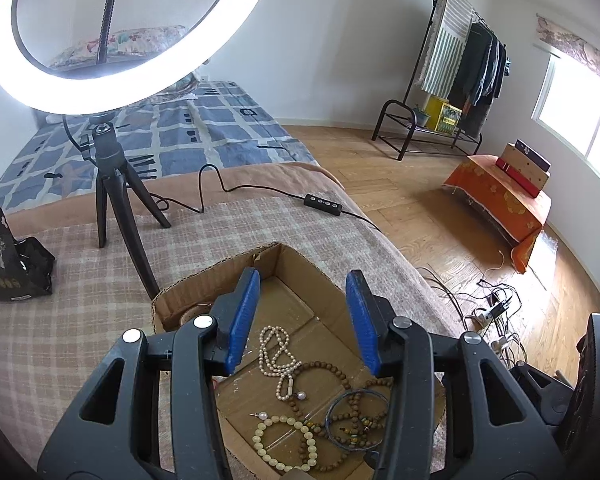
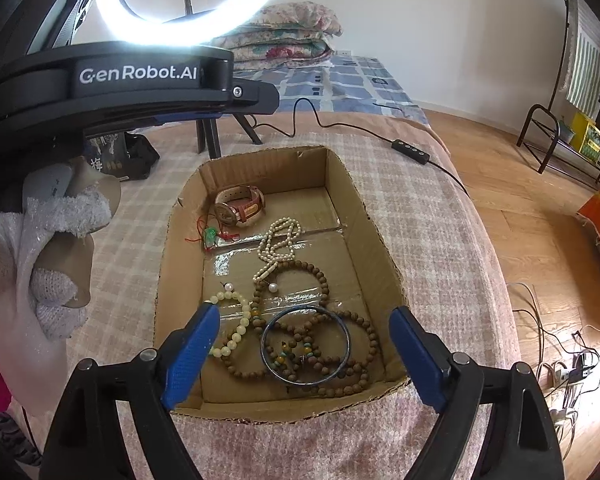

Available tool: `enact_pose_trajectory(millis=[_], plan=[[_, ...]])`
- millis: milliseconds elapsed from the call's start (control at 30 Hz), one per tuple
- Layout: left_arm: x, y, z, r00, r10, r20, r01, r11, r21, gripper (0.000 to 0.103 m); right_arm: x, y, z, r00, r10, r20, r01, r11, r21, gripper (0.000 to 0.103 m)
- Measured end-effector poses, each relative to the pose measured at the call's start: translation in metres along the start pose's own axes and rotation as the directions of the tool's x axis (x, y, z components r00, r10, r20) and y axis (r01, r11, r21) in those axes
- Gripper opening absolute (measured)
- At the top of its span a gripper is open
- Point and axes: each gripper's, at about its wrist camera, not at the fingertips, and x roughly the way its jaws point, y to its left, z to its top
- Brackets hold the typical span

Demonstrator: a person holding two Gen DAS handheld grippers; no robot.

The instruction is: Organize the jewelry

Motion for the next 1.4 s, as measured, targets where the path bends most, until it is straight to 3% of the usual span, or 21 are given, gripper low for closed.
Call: enact_pose_trajectory(millis=[300, 633, 1133, 1200, 1400], plan=[[-0.033, 0.005, 0.001, 0.999, 0.026, 0.033, -0.026, 1.000, 0.007, 0.046, -0.019, 0.008, 0.000, 1.000, -0.020, 0.021, 0.020, 1.000, -0.010, 0.088], [-0.097, 0.004, -0.002, 0.994, 0.053, 0.091, -0.056, 0.998, 0.036, 0.046, -0.065, 0.020, 0.003, 0.995, -0.056, 0.082, 0.057, 0.998, -0.005, 0.090], [-0.198, 0.000, -0.042, 0.991, 0.049, 0.122, -0.057, 0.996, 0.067, 0.047, -0.129, 0.035, -0.014, 0.984, -0.073, 0.164, 0.066, 0.997, 0.049, 0.099], [-0.209, -0.003, -0.050, 0.990, 0.056, 0.127, -0.067, 0.994, 0.085, 0.065, -0.137, 0.035, -0.018, 0.982, -0.070, 0.177, 0.058, 0.996, 0.071, 0.099], [-0.234, -0.008, -0.072, 0.987, 0.087, 0.132, -0.101, 0.989, 0.105, 0.078, -0.153, 0.037, -0.029, 0.972, -0.074, 0.221, 0.049, 0.992, 0.115, 0.102]])
